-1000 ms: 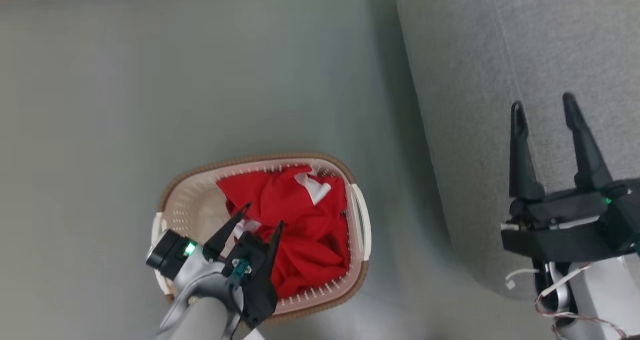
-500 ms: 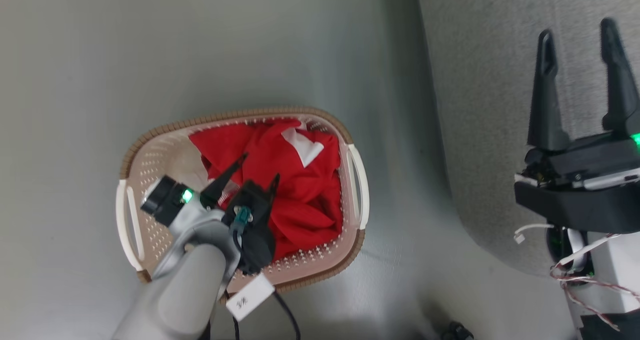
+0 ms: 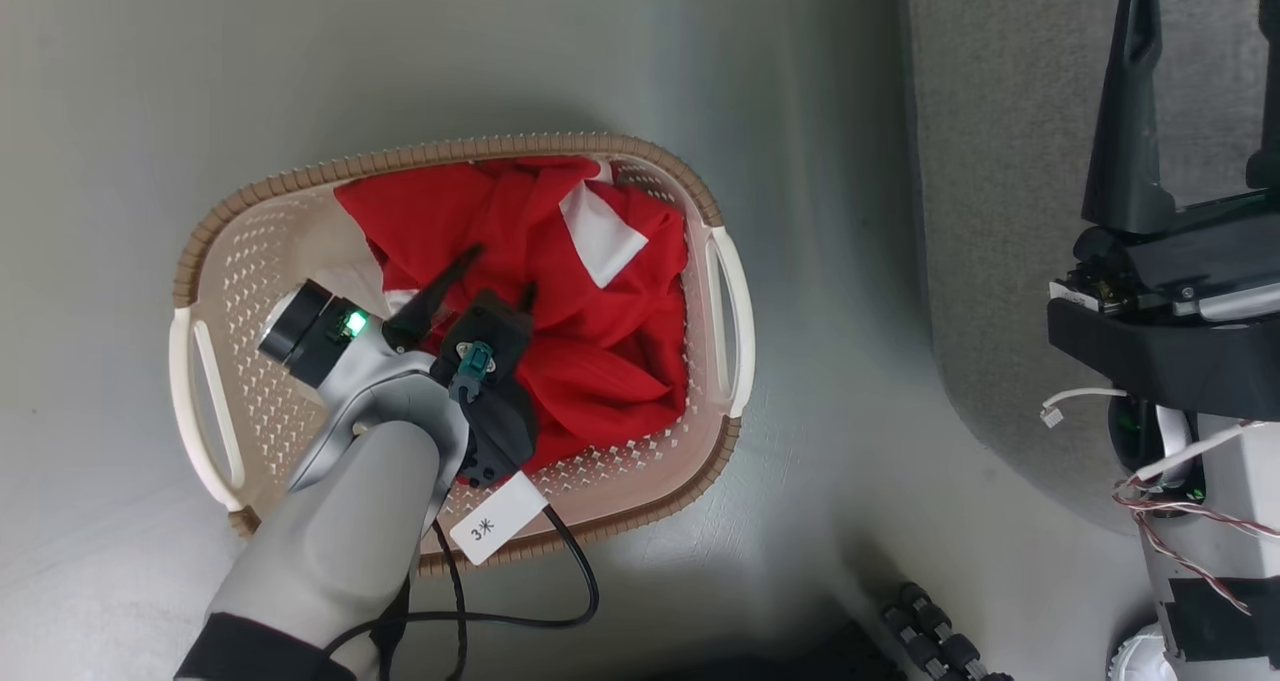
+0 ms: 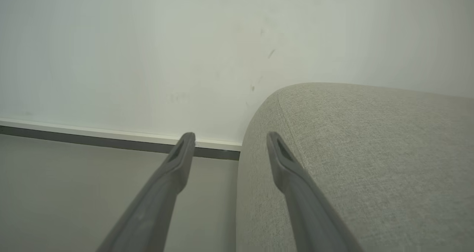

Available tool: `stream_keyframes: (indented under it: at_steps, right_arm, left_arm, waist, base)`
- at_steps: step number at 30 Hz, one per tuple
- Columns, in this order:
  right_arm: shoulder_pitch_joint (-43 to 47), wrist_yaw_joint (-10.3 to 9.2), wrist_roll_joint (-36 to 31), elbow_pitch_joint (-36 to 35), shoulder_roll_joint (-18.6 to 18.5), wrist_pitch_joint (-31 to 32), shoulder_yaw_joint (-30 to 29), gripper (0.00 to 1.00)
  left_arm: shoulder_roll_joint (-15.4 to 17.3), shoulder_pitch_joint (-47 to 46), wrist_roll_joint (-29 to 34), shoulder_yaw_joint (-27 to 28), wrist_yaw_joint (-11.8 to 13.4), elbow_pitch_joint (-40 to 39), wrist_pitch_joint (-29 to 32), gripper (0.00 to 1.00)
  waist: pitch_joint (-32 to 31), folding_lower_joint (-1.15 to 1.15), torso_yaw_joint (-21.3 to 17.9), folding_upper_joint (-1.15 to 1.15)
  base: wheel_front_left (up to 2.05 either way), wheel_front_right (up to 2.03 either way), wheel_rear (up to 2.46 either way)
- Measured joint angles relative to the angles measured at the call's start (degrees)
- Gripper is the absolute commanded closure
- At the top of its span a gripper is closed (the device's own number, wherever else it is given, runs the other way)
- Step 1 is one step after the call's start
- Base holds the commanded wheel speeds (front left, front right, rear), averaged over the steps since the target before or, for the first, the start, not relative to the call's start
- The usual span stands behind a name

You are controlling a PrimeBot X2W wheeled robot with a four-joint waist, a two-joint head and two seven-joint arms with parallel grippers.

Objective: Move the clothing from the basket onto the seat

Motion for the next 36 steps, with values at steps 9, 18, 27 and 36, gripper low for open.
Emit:
stream_keyframes:
  at_steps: [9, 18, 27, 36]
  right_arm:
    - [-0.96, 0.34, -0.82, 3.30, 0.86, 0.00, 0.66, 0.00]
    - [-0.92, 1.77, -0.86, 8.00, 1.40, 0.00, 1.72, 0.00]
    - [0.04, 2.79, -0.86, 12.48, 1.82, 0.00, 2.09, 0.00]
    - [1.96, 3.87, -0.76, 19.03, 2.44, 0.00, 2.31, 0.00]
  left_arm:
    - [-0.30, -1.22, -0.11, -0.94, -0.04, 2.22, -2.98, 1.00]
    - [-0.47, -0.51, -2.94, -0.73, -0.71, 2.87, -4.99, 1.00]
    - [-0.57, 0.56, -7.15, -0.96, -2.15, -1.22, -5.32, 1.00]
    - [-0.68, 0.57, -12.15, -3.14, -3.69, -10.74, -5.32, 1.00]
  waist:
    - [-1.87, -0.01, 0.63, -0.01]
    - [-6.62, -0.02, 1.48, -0.01]
    - [-12.31, -0.02, 2.91, -0.01]
    - [-19.98, -0.02, 5.50, -0.02]
  base:
    - [0.00, 0.00, 0.00]
    - [0.00, 0.00, 0.00]
    - [0.00, 0.00, 0.00]
    - [0.00, 0.00, 0.00]
